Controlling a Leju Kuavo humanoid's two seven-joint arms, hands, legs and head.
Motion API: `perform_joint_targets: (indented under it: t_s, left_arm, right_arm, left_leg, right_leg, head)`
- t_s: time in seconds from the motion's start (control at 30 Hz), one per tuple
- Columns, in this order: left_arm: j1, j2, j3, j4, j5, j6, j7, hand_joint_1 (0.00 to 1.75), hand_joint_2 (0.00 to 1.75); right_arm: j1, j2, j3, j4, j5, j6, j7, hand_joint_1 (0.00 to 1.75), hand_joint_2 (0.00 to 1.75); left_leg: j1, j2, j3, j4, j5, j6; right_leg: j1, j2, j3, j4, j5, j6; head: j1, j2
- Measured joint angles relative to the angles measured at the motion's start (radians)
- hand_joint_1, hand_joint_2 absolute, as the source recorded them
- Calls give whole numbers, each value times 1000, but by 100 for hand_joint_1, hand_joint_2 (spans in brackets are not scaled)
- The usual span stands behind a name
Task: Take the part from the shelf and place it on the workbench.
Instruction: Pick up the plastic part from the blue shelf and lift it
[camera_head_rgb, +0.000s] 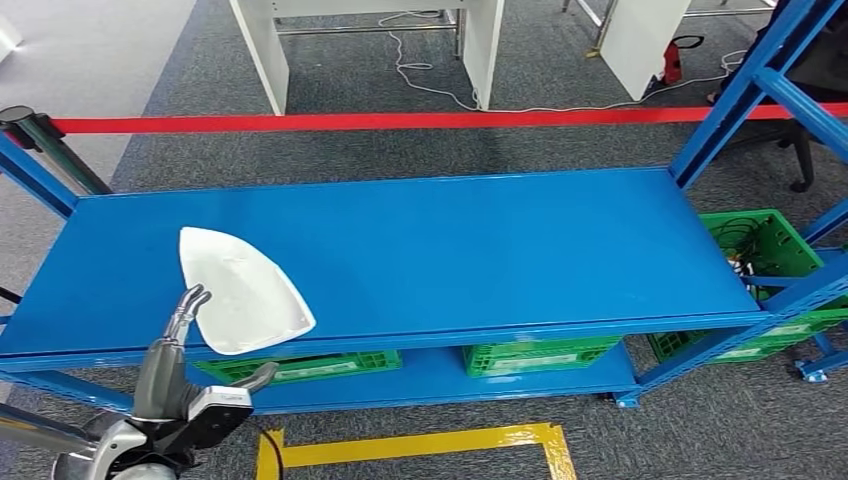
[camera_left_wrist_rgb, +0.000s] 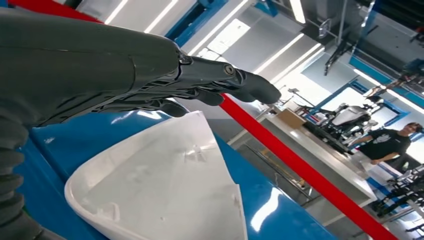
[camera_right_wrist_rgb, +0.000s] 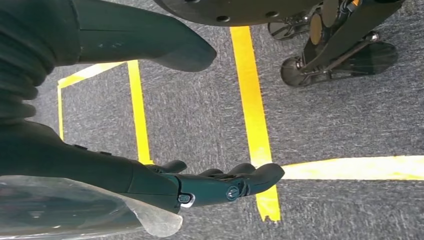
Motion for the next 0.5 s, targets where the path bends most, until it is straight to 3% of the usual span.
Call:
perform_joint_targets:
  t_s: [0.23, 0.5]
  left_arm:
    - [-21, 42, -49, 0, -155, -15, 69, 0, 175]
    - [-67, 57, -100, 9, -248, -43, 160, 0, 175]
  right_arm:
    - [85, 0, 105, -90, -170, 13, 113, 0, 175]
    - [109, 0, 162, -141, -209, -13, 104, 0, 175]
  left_leg:
    - [0, 0, -1, 0, 0, 0]
    - [0, 0, 0, 0, 0, 0]
  right_leg:
    - [0, 1, 0, 0, 0, 0]
    - [-1, 1, 0, 0, 0, 0]
  head:
    - [0, 0]
    - [0, 0]
